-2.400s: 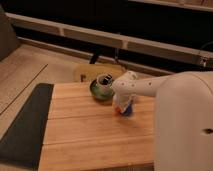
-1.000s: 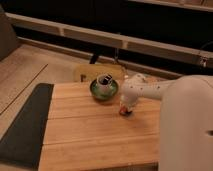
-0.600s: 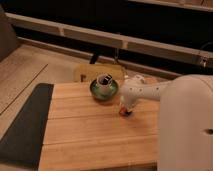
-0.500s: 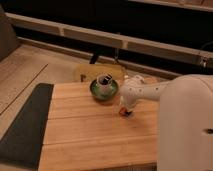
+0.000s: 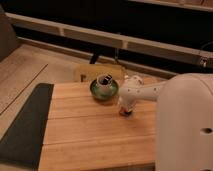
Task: Place the pepper on the white sponge
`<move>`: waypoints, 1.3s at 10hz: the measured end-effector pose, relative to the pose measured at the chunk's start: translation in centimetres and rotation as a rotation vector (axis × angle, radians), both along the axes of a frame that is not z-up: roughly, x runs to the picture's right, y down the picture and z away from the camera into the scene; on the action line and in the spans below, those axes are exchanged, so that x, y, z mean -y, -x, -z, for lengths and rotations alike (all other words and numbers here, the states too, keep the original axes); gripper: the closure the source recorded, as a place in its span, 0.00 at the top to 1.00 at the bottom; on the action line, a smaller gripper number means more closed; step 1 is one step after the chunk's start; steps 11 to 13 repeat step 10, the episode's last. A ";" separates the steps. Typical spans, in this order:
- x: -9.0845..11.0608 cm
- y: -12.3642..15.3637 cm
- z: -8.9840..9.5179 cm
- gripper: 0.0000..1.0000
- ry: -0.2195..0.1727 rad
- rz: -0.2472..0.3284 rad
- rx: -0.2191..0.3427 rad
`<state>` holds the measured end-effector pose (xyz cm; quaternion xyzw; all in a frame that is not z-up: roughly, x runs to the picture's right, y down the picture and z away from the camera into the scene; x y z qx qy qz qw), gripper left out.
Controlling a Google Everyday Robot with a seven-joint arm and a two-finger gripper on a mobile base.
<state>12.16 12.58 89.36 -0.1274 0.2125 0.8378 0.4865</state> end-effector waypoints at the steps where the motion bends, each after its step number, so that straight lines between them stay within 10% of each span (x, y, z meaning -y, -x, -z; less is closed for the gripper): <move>1: -0.2 -0.1 0.1 0.80 0.008 0.007 -0.008; 13: 1.1 1.3 2.0 0.80 0.057 0.042 -0.014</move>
